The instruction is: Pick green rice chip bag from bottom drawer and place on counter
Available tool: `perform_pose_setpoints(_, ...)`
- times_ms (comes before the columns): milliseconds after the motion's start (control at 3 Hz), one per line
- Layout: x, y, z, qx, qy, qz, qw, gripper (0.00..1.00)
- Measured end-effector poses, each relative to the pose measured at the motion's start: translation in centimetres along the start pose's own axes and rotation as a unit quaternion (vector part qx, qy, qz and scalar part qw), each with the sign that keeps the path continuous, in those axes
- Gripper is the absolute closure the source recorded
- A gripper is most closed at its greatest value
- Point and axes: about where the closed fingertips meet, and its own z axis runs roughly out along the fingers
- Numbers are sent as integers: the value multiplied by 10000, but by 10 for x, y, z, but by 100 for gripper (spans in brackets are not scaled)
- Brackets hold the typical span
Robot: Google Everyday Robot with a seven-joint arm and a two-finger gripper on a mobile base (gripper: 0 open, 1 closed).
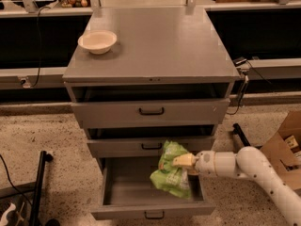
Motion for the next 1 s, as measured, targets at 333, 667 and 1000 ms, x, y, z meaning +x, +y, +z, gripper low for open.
perform_pose_setpoints(333,14,-56,-35,69,48,-140,9999,100)
perform_pose_setpoints(667,33,-123,-71,-40,191,-269,9994,100)
perform_pose_setpoints(1000,62,-178,-98,-284,361,-199,9987,100)
